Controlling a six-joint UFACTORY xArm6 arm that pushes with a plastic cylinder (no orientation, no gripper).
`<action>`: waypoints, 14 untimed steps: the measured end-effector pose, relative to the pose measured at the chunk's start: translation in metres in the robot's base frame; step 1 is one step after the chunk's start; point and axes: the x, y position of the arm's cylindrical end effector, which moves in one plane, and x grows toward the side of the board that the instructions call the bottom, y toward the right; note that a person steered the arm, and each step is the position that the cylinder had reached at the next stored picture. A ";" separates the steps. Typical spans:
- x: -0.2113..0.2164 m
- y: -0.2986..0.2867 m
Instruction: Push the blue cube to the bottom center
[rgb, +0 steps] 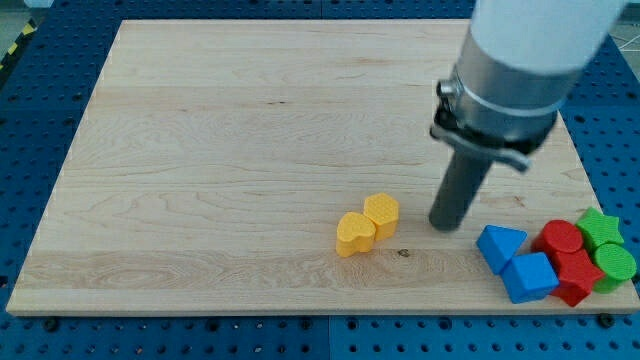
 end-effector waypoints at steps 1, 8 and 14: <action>-0.050 0.023; 0.100 0.204; 0.101 0.061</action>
